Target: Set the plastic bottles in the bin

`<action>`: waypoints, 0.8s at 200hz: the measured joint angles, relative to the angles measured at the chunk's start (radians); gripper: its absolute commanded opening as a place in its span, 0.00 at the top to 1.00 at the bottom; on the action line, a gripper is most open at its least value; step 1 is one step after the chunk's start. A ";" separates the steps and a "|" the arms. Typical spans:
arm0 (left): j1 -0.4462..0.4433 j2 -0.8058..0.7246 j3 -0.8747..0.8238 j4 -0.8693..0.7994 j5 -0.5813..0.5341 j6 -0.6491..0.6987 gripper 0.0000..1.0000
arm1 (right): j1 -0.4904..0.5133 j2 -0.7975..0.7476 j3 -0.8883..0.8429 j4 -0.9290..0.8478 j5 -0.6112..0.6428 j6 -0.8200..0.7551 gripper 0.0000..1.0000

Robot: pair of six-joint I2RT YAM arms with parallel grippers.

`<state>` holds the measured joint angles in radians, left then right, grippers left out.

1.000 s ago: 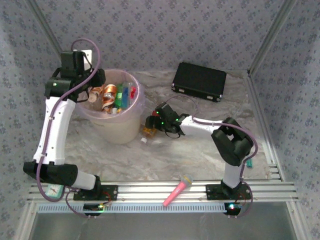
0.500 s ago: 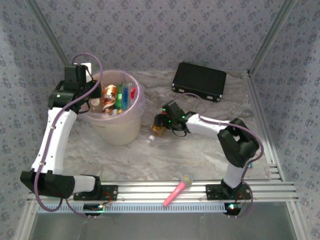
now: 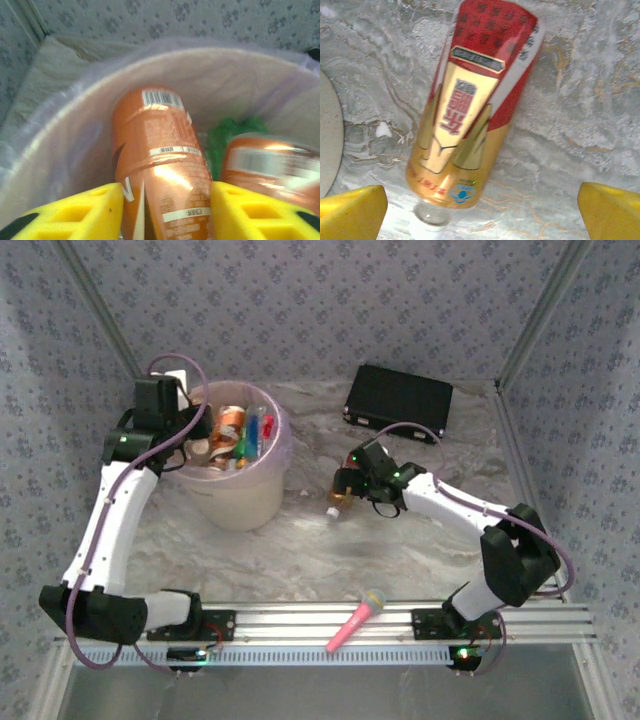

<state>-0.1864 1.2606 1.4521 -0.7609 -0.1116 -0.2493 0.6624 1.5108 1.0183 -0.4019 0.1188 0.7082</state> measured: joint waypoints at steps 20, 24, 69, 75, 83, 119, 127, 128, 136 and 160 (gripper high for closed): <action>-0.012 0.011 0.014 -0.037 0.015 -0.001 0.36 | 0.032 0.012 0.000 0.014 0.002 0.033 0.00; -0.012 0.013 0.021 -0.044 0.016 -0.004 0.34 | 0.037 0.016 0.000 0.020 0.003 0.037 0.00; -0.012 0.014 0.124 -0.050 0.044 -0.007 0.24 | 0.064 0.158 0.016 0.083 0.006 0.085 0.02; -0.012 0.010 0.127 -0.050 0.045 -0.007 0.24 | 0.062 0.175 0.016 0.091 0.005 0.089 0.03; -0.012 0.005 0.128 -0.051 0.048 -0.007 0.23 | 0.059 0.196 0.017 0.102 0.004 0.094 0.05; -0.012 -0.008 0.127 -0.051 0.053 -0.010 0.22 | 0.053 0.240 0.019 0.123 0.002 0.106 0.21; -0.012 -0.012 0.128 -0.050 0.063 -0.018 0.22 | 0.053 0.239 0.019 0.124 0.002 0.105 0.25; -0.012 -0.013 0.128 -0.050 0.064 -0.018 0.22 | 0.053 0.239 0.019 0.125 0.002 0.104 0.26; -0.012 -0.016 0.128 -0.048 0.083 -0.031 0.22 | 0.053 0.239 0.019 0.129 0.003 0.108 0.30; -0.012 -0.025 0.128 -0.012 0.176 -0.100 0.22 | 0.051 0.220 0.016 0.129 0.008 0.098 0.40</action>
<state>-0.1986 1.2358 1.5799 -0.7731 0.0647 -0.3489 0.7132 1.7313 1.0340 -0.2733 0.1272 0.8059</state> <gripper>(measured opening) 0.779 0.647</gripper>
